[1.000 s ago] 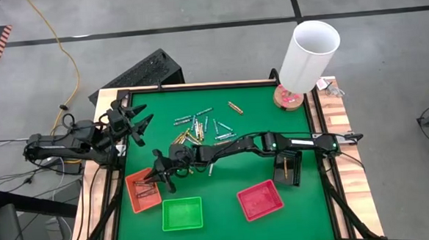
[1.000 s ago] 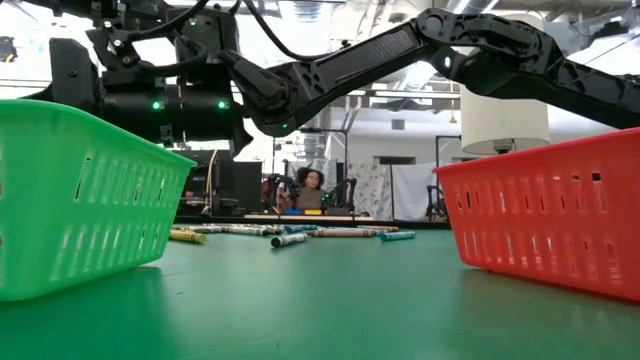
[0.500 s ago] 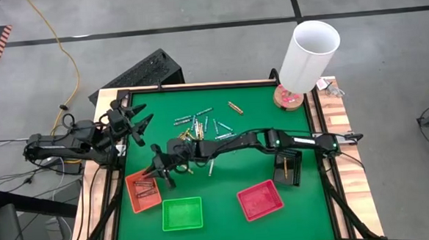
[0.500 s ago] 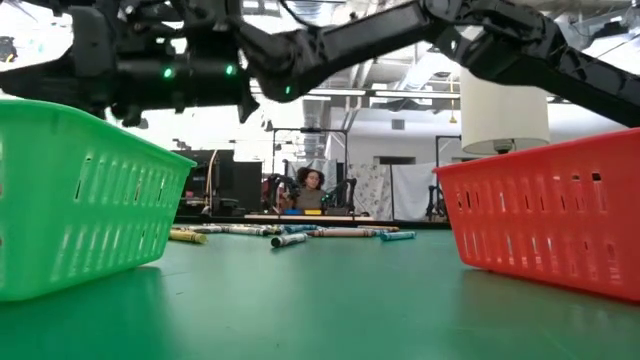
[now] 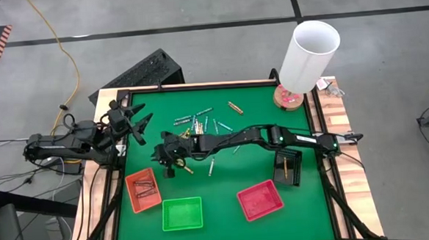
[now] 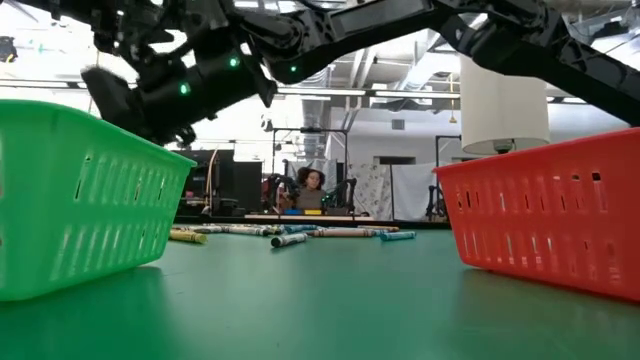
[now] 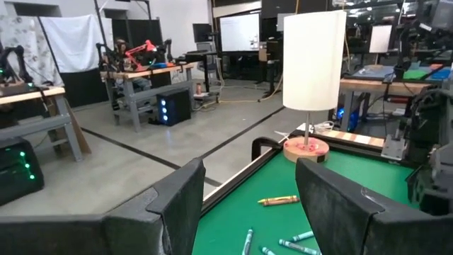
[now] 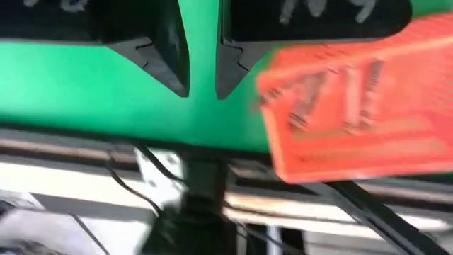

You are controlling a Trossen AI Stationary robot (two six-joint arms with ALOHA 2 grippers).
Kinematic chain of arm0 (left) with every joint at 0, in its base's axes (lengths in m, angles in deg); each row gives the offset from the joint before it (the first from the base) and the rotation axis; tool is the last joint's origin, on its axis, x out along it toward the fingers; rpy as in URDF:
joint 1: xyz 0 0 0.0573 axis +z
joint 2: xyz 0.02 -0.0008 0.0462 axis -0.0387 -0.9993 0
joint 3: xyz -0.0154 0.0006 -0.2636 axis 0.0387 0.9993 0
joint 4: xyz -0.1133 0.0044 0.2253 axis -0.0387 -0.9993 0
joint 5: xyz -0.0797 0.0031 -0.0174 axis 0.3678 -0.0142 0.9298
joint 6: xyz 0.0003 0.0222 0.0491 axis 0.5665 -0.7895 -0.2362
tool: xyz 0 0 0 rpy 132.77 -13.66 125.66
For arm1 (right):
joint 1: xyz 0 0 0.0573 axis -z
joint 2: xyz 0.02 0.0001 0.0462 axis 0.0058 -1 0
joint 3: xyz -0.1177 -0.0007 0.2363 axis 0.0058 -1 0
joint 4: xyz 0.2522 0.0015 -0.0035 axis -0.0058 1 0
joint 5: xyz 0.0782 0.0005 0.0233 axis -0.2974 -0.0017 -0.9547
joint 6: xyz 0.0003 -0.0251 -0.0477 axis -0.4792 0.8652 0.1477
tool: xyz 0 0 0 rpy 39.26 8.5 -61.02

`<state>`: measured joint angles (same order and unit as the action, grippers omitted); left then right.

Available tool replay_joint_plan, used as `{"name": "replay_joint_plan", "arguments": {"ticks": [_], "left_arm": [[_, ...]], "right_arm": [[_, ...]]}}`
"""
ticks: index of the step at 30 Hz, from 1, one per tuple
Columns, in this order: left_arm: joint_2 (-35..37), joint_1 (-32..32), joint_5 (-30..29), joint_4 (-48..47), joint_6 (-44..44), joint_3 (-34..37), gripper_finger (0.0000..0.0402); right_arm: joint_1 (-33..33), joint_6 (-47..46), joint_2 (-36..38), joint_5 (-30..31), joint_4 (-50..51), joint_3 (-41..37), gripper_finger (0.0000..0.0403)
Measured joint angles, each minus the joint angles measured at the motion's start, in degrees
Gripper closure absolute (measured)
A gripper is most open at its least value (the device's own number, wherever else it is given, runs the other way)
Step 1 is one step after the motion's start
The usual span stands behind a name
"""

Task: Sort crayons
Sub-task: Adjust the orange bin on the table

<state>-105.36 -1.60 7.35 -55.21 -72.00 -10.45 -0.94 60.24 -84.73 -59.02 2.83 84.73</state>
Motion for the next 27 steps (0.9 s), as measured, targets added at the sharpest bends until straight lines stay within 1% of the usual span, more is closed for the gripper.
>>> {"name": "replay_joint_plan", "arguments": {"ticks": [5, 10, 13, 15, 19, 24, 27], "left_arm": [[0.0, 0.0, 0.0, 0.1, 0.7, 0.0, 0.0189], [0.0, 0.0, 0.0, 0.1, 1.5, 0.0, 0.0189], [0.0, 0.0, 0.0, 0.2, 1.6, 0.0, 0.0189], [0.0, 0.0, 0.0, 0.2, 1.6, 0.0, 0.0189], [0.0, 0.0, 0.0, 0.2, 1.7, 0.0, 0.0189], [0.0, 0.0, 0.0, 0.3, 2.4, 0.0, 0.0189], [0.0, 0.0, 0.0, 0.2, 2.6, 0.0, 0.0189]], "right_arm": [[1.0, 0.1, -0.4, 0.8, -1.6, 0.0, 0.0337], [0.9, 0.2, -3.0, 0.1, -7.7, 0.0, 0.0337], [0.5, 0.0, -3.5, 0.1, -7.2, -0.1, 0.0337], [0.5, 0.1, -4.1, 0.1, -9.0, 0.1, 0.0337], [0.6, -0.2, -4.9, -2.5, -10.8, 0.0, 0.0337], [0.1, -0.2, -5.4, -2.9, -11.5, 0.0, 0.0337], [-0.2, 0.2, -5.4, -4.7, -12.7, 0.0, 0.0337]]}}
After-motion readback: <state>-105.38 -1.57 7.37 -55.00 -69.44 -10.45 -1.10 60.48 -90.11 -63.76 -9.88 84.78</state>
